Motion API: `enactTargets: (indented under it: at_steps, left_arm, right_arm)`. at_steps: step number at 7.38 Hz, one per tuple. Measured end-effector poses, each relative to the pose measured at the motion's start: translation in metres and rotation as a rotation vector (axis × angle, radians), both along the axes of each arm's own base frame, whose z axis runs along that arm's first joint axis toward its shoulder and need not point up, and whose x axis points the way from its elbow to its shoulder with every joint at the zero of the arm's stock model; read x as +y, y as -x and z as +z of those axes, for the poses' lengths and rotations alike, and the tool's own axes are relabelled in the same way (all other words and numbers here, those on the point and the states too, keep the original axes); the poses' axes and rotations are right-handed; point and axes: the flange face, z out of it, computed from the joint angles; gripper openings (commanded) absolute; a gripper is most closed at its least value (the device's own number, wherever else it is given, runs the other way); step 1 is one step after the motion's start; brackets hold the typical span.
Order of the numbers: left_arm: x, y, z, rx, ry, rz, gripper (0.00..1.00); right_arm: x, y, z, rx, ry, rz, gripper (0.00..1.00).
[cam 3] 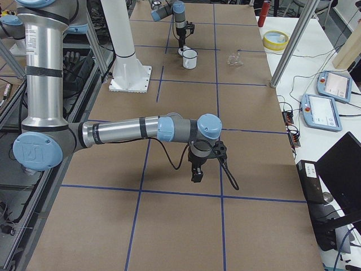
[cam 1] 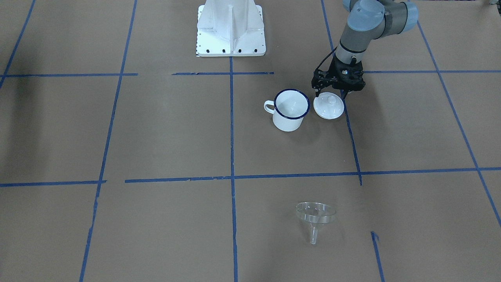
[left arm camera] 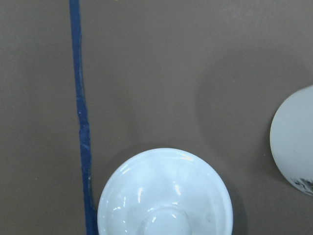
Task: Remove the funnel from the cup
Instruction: 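Lower the left gripper and grasp the white lid by its knob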
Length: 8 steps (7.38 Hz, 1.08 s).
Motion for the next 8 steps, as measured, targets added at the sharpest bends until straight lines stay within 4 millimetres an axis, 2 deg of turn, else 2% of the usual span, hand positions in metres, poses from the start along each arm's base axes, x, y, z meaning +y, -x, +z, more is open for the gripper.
enactTargets:
  at_steps: [2,4,5,7,8]
  left_arm:
    - [-0.0016,0.0009,-0.002,0.003,0.0,-0.005,0.93]
    - [-0.0028,0.0004,-0.0001,-0.001,0.002,-0.007,0.88]
    - [-0.0031,0.0002,0.001,-0.003,0.003,-0.008,0.8]
    - [-0.0033,-0.0009,0.0014,-0.004,0.003,-0.007,0.47]
    - [-0.0033,-0.0011,0.0014,-0.004,0.004,-0.007,0.46]
  right_arm:
    - [0.0002,0.0,0.0001,0.0,0.0,0.0,1.0]
    - [0.0002,0.0,0.0,0.0,0.0,0.0,1.0]
    - [0.0002,0.0,0.0,0.0,0.0,0.0,1.0]
    - [0.0002,0.0,0.0002,0.0,0.0,0.0,1.0]
    - [0.0002,0.0,0.0003,0.0,0.001,0.0,1.0]
